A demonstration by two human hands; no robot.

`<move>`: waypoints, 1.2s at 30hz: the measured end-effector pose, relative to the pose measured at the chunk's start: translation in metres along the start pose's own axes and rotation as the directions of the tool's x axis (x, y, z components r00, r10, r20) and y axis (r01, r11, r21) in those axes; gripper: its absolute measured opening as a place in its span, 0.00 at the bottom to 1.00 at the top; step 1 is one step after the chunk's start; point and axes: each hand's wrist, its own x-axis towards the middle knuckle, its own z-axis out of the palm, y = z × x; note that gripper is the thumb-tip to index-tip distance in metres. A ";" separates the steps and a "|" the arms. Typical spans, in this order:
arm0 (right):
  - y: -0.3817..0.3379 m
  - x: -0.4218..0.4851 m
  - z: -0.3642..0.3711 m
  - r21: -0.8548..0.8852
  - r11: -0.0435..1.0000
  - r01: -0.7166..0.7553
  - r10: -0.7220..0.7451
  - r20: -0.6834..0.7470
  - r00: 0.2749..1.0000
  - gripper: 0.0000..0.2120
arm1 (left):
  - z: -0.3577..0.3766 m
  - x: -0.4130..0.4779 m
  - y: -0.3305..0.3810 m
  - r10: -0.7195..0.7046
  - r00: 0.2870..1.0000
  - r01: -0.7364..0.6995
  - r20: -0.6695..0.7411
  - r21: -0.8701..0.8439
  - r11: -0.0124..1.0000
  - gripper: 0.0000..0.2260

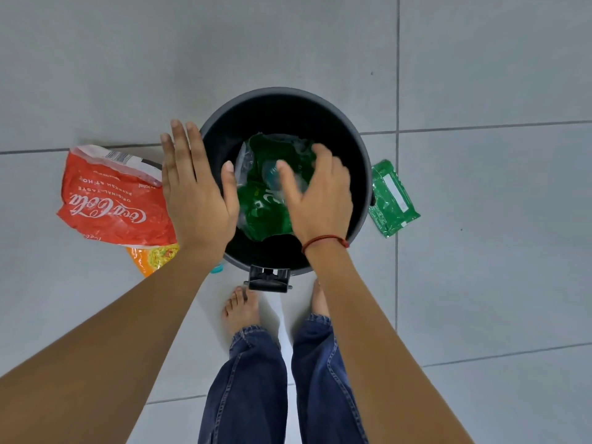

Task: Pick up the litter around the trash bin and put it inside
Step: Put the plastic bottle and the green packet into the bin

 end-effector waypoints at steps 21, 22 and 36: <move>0.196 0.063 0.053 -0.489 0.811 -0.320 0.475 0.232 0.849 0.29 | 0.004 0.000 -0.004 0.028 0.998 -0.030 -0.052 -0.026 0.999 0.29; 0.196 0.060 0.051 -0.488 0.825 -0.286 0.432 0.216 0.876 0.25 | 0.004 0.000 -0.003 0.030 0.998 -0.031 -0.050 -0.030 0.999 0.29; 0.013 0.013 -0.062 0.127 0.941 0.314 -0.223 -0.467 0.856 0.16 | -0.002 0.001 -0.003 0.023 0.999 -0.030 -0.036 -0.190 0.981 0.27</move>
